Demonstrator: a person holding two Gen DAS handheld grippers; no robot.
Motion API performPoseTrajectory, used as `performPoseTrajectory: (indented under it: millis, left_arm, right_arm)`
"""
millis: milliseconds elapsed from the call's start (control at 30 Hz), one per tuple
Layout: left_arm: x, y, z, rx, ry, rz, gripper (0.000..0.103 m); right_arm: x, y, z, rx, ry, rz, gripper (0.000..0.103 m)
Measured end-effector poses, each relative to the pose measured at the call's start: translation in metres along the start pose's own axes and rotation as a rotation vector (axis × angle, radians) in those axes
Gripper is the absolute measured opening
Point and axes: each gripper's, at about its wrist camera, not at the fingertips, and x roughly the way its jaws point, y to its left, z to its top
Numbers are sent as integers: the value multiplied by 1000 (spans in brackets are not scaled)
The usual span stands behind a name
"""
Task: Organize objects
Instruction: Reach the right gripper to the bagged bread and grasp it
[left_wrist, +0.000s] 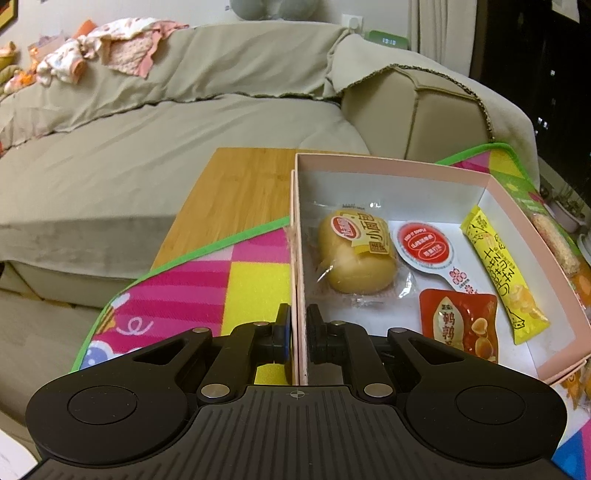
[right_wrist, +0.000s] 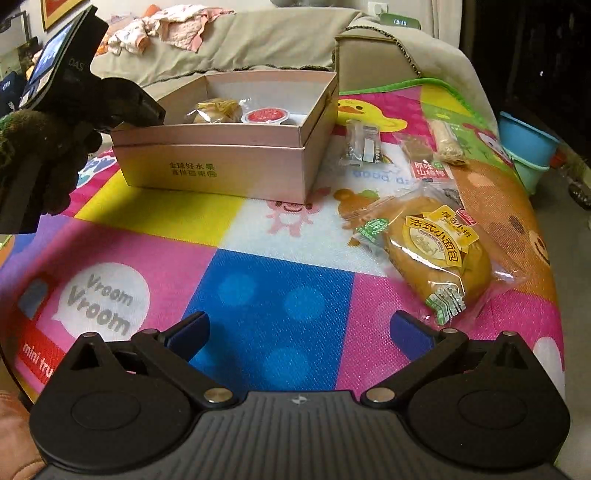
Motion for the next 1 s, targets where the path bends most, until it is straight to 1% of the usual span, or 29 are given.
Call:
performPoseTrajectory:
  millis: [100, 167, 200, 233, 300, 367, 467, 567, 633, 700, 767, 800, 867, 900, 1000]
  left_arm:
    - [-1, 0, 0, 1, 0, -2, 11]
    - [-2, 1, 0, 3, -2, -2, 11]
    - [-2, 1, 0, 2, -2, -3, 11]
    - [-2, 1, 0, 1, -2, -3, 11]
    - [-2, 0, -1, 0, -4, -3, 11]
    - [-2, 1, -1, 0, -3, -6, 11]
    - [-3, 1, -2, 1, -5, -14, 11]
    - [-5, 2, -2, -1, -8, -20, 11]
    - [-6, 4, -1, -3, -10, -23, 11]
    - [-7, 4, -1, -1, -11, -24, 11]
    - [-7, 3, -1, 2, -10, -23, 11]
    - [-7, 3, -1, 4, -11, -21, 11]
    - [-7, 2, -1, 7, -12, -18, 11]
    - [-7, 2, -1, 8, -12, -17, 11]
    - [-7, 1, 0, 8, -12, -19, 11]
  right_arm:
    - [0, -2, 5, -27, 28, 25, 103]
    - [-3, -6, 9, -30, 41, 66, 103]
    - [-5, -10, 12, -18, 26, 90, 103]
    - [-13, -12, 15, -16, -9, 97, 103]
    - [-27, -15, 22, -35, -83, 71, 103]
    - [-37, -21, 30, -50, -141, 22, 103]
    - [-33, -34, 40, -75, -164, -77, 103]
    - [-13, -51, 47, -96, -123, -113, 103]
    - [1, -63, 50, -87, -90, -118, 103]
    - [10, -71, 50, -49, -47, -110, 103]
    - [13, -73, 46, -1, -8, -48, 103]
    - [11, -70, 43, 3, -4, -24, 102]
    - [8, -62, 39, -21, -5, 16, 93]
    - [5, -58, 38, -30, -4, 25, 91]
    - [5, -50, 40, -55, -22, 0, 91]
